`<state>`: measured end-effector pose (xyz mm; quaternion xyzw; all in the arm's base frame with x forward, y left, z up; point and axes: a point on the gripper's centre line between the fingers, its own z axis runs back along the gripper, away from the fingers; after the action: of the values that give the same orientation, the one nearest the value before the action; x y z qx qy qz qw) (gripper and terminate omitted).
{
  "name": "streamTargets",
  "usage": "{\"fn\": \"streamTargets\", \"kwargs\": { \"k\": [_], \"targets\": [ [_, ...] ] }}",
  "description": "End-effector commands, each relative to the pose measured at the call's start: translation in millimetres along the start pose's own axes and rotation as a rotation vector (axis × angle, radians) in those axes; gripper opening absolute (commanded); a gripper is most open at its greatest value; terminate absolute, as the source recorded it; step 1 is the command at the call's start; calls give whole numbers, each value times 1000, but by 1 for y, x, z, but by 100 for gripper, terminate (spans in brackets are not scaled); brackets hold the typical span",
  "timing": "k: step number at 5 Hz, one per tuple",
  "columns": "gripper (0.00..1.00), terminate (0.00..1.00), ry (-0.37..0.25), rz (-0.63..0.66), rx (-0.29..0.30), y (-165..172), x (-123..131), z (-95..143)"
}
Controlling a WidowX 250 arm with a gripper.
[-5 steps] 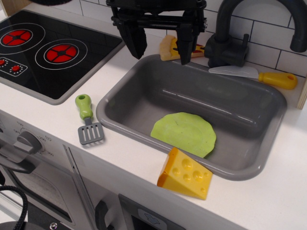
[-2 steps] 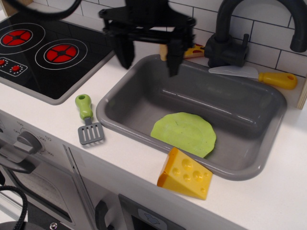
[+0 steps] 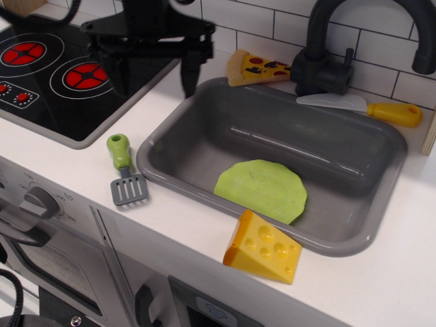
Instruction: Put spatula on plate sink
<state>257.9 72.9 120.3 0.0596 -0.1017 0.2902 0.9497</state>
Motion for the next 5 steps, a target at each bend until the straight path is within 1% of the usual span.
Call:
{"fn": "streamTargets", "kwargs": {
  "k": [1,2,3,4,5],
  "targets": [
    [100,0,-43,81,72,36,8,-23],
    [100,0,-35,54,-2,53,3,-29],
    [100,0,-37,52,-15,57,-3,-34],
    [100,0,-40,55,5,54,-8,-44],
    [100,0,-38,39,1,53,-15,-52]
  ]
}}
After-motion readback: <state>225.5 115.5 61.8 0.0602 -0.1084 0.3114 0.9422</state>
